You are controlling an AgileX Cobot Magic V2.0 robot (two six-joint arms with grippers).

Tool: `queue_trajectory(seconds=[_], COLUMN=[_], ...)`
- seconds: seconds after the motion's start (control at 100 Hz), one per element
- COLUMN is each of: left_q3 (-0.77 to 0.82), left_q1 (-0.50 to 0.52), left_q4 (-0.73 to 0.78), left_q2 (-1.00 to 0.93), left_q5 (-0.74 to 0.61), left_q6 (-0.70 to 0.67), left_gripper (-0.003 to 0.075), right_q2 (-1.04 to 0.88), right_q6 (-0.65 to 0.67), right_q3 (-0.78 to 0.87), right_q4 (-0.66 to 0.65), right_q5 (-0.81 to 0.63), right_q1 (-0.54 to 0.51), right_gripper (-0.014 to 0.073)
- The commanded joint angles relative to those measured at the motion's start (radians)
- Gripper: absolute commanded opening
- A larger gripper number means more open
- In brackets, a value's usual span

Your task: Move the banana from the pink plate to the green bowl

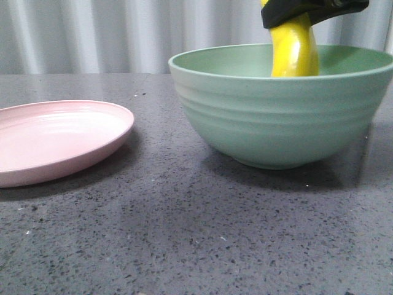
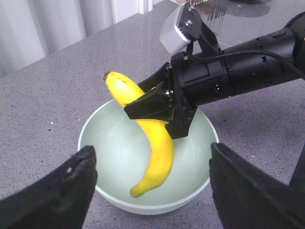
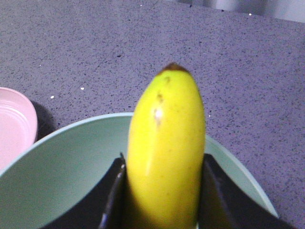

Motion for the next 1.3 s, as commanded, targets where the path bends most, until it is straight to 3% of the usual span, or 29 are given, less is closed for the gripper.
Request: queue_trajectory(seconds=[0.0, 0.14, 0.56, 0.76, 0.849, 0.979, 1.049, 1.289], left_q3=[-0.033, -0.033, -0.033, -0.033, -0.033, -0.033, -0.033, 0.001], left_q1=[0.000, 0.000, 0.000, 0.000, 0.000, 0.000, 0.000, -0.002], left_q4=[-0.007, -0.007, -0.007, -0.007, -0.007, -0.007, -0.007, -0.007], left_q2=[-0.016, -0.016, -0.016, -0.016, -0.016, -0.016, -0.016, -0.045], left_q5=[-0.077, -0.084, -0.084, -0.088, -0.088, -0.088, -0.084, -0.091], left_q6=[0.004, 0.004, 0.004, 0.004, 0.004, 0.004, 0.004, 0.004], left_gripper=[0.0463, 0.0463, 0.0463, 0.0454, 0.0369, 0.0110, -0.0024, -0.0020], right_q2=[-0.013, -0.013, -0.054, -0.123, -0.162, -0.226, -0.259, -0.359], right_q6=[-0.010, -0.010, -0.010, -0.010, -0.010, -0.010, -0.010, -0.010], right_q3=[-0.029, -0.029, -0.029, -0.029, -0.029, -0.029, -0.029, -0.029], right_q4=[-0.009, -0.009, -0.029, -0.037, -0.039, -0.039, -0.039, -0.039], right_q5=[-0.056, -0.076, -0.177, -0.140, -0.082, 0.009, 0.058, 0.217], right_q1=[-0.006, -0.006, -0.006, -0.006, -0.006, -0.006, -0.006, -0.006], right_gripper=[0.0248, 0.0356, 0.0357, 0.0349, 0.0269, 0.0022, -0.0070, -0.0065])
